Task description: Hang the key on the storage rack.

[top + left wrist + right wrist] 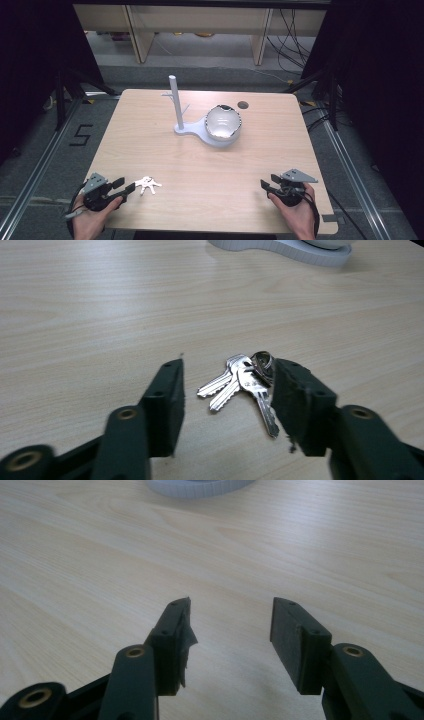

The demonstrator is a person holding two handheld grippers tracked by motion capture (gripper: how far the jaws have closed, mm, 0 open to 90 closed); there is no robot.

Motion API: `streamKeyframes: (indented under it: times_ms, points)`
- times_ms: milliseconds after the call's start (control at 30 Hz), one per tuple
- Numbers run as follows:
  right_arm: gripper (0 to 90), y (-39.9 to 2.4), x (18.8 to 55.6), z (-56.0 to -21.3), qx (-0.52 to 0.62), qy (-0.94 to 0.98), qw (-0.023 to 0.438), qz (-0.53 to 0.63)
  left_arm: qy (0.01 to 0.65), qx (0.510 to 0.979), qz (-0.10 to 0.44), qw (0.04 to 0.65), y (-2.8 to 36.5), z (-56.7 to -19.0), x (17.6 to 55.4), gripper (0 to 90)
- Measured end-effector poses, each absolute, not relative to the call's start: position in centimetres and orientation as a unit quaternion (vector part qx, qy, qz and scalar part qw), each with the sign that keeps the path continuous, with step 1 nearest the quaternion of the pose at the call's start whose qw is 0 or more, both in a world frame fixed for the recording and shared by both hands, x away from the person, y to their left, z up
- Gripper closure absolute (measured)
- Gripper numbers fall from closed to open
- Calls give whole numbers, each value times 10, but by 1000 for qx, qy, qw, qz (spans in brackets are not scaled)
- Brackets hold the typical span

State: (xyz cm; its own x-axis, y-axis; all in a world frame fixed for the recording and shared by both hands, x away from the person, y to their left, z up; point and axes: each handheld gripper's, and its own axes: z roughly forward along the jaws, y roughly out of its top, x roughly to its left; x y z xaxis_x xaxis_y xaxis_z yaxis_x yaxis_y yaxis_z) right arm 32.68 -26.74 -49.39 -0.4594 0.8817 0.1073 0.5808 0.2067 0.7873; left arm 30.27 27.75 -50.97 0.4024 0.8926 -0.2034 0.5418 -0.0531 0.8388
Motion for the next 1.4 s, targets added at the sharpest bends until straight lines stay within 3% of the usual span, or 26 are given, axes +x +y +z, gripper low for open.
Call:
streamKeyframes:
  times_ms: [67,200,267,433,467,633,800,1167,1400]
  points:
    - [519,-266,328,-494,486,753,183,405,510,709,191,448,276,-507,302,556]
    - [524,-265,329,-490,479,759,191,397,505,717,191,441,274,-501,303,570]
    - [531,-259,327,-488,490,759,173,391,501,722,187,439,273,-497,305,575]
    - [540,-259,329,-487,475,769,183,387,506,733,145,431,266,-490,318,574]
    - [549,-258,328,-485,478,772,175,380,498,767,133,382,265,-482,325,553]
    - [546,-258,328,-485,476,772,174,383,510,787,130,321,255,-471,343,478]
    - [544,-258,328,-484,476,772,177,382,507,797,127,304,245,-472,355,441]
    - [540,-258,327,-483,476,777,169,375,427,872,103,215,236,-485,365,450]
    - [535,-257,328,-485,469,784,166,373,412,887,88,191,237,-485,376,418]
